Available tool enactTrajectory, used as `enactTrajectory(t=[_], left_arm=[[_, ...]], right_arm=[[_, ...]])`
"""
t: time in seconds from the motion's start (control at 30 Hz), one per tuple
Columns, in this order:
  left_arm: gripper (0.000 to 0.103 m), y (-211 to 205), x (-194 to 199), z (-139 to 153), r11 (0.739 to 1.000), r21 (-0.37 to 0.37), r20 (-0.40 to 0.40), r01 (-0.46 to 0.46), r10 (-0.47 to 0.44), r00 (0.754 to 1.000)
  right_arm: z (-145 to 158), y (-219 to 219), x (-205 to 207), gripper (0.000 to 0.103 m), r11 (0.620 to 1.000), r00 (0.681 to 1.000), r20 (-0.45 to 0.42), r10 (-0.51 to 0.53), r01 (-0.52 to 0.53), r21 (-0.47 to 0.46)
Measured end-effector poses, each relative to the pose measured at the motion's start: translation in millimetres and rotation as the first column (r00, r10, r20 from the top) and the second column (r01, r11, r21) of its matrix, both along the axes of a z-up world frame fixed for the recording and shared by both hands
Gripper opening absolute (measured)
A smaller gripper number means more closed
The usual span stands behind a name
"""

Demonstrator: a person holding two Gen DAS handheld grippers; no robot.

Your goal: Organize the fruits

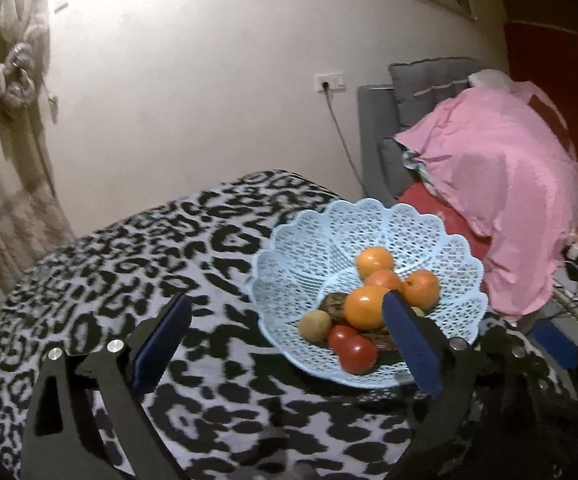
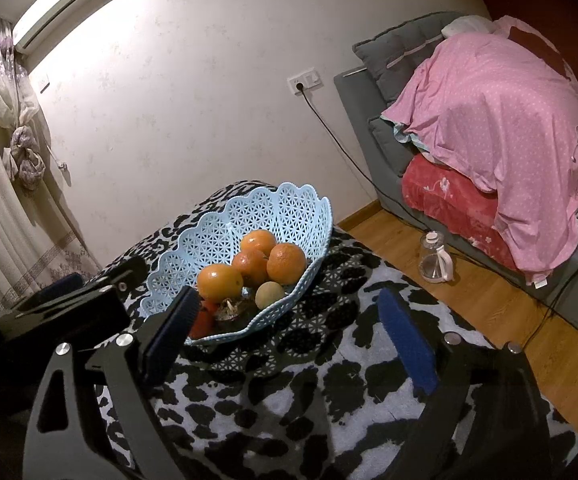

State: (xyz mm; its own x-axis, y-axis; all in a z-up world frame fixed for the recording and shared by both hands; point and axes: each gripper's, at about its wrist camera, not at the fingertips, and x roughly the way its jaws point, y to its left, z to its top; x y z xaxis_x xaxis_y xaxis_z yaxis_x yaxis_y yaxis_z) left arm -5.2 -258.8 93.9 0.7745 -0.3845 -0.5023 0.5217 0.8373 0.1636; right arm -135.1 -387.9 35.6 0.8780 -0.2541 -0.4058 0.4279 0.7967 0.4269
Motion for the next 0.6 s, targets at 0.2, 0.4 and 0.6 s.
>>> enactTrajectory(t=[0.2,0.4,0.6], left_arm=[[0.098,14,-8,10,0.998,-0.005,0.057,-0.066,0.066,0.996],[0.098,25,-17,13,0.990,0.041,0.104,-0.131,0.127,0.986],[0.098,40,-23,13,0.985,0.045,0.121,-0.165,0.159,0.980]], right_arm=[[0,2,-1,0.096,1.000,1.000,0.003,0.007,-0.007,-0.009],[5,9,2,0.099,0.999,0.999,-0.010,0.039,-0.040,-0.036],[14,20,12,0.100,0.990,0.993,-0.066,0.095,-0.101,-0.102]])
